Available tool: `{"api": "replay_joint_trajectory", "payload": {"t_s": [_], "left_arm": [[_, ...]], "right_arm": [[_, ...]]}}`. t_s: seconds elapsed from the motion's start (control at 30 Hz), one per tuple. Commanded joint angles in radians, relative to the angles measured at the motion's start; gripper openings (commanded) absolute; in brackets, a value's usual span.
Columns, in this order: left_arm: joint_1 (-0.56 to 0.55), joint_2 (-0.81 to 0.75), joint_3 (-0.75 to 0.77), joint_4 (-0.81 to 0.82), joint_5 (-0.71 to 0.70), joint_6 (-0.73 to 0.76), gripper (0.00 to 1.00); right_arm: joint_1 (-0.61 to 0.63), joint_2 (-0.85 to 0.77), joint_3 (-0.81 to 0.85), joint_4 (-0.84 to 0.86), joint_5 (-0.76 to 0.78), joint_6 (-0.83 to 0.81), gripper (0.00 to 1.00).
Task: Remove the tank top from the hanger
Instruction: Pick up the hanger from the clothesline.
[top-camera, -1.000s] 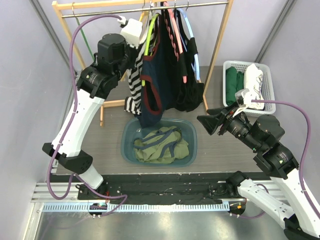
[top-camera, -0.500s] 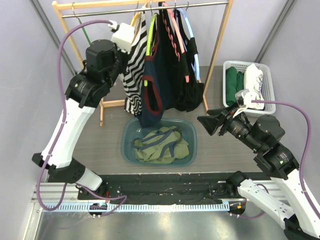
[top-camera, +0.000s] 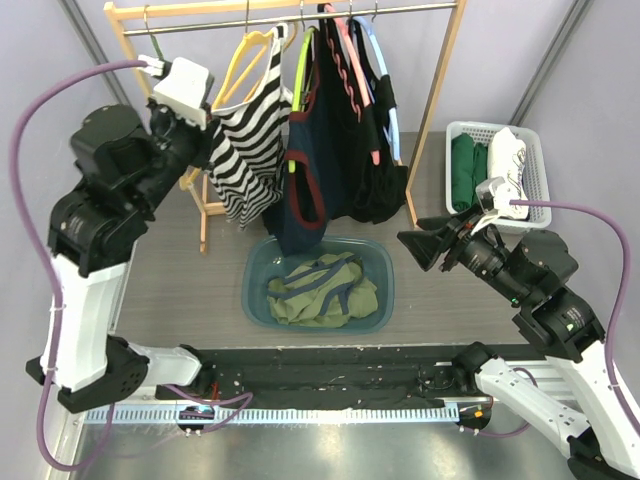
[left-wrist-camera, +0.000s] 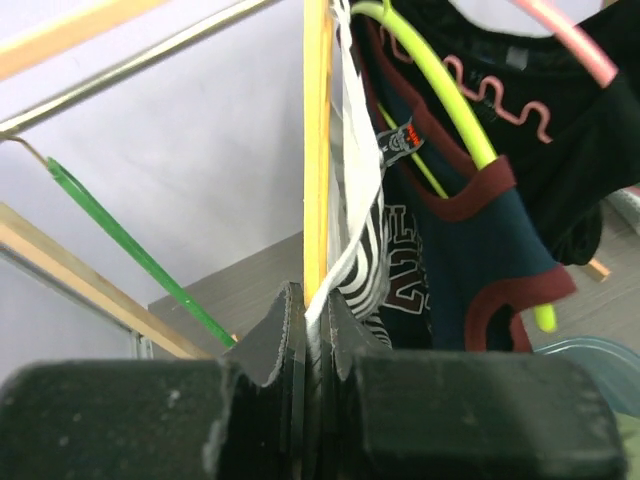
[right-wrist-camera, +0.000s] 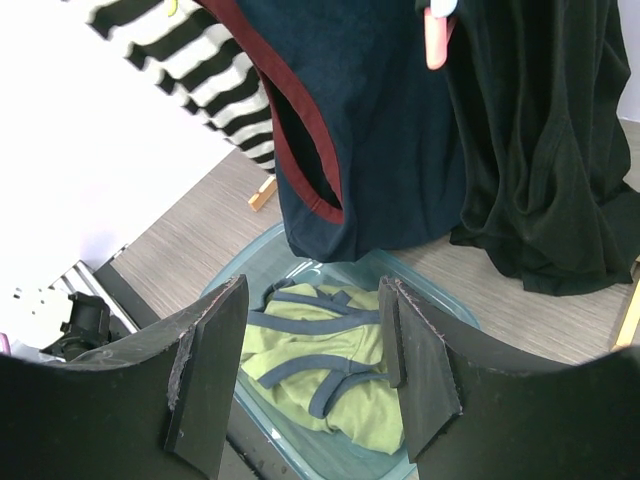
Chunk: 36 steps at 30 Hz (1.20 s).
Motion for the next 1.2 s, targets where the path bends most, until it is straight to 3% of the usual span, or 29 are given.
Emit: {"api": "replay_joint_trajectory", "payload": {"t_s": [0.0, 0.4, 0.6, 0.77, 1.0, 1.17], "left_arm": [[-0.002, -0.092, 0.091, 0.134, 0.097, -0.001, 0.0], [0.036, -0.217, 0.18, 0.094, 0.367, -0.011, 0.0], [0.042, -0.238, -0.014, 0.137, 0.197, 0.048, 0.0], [0.041, -0.218, -0.122, 0.133, 0.133, -0.021, 0.0], [0.042, -0.064, -0.012, 0.114, 0.039, -0.057, 0.0], [0.047, 0.105, 0.238, 0.007, -0.027, -0.092, 0.0]], "right_arm": [[-0.003, -0.013, 0.045, 0.002, 0.012, -0.003, 0.63], [-0.001, 0.001, 0.059, -0.027, 0.021, -0.014, 0.63], [-0.001, 0.013, 0.061, -0.012, 0.01, 0.002, 0.63], [-0.001, 0.016, 0.064, -0.006, 0.01, 0.006, 0.63], [-0.001, -0.001, 0.047, -0.001, 0.024, -0.001, 0.62], [-0.001, -0.01, 0.038, -0.004, 0.049, -0.021, 0.62]]}}
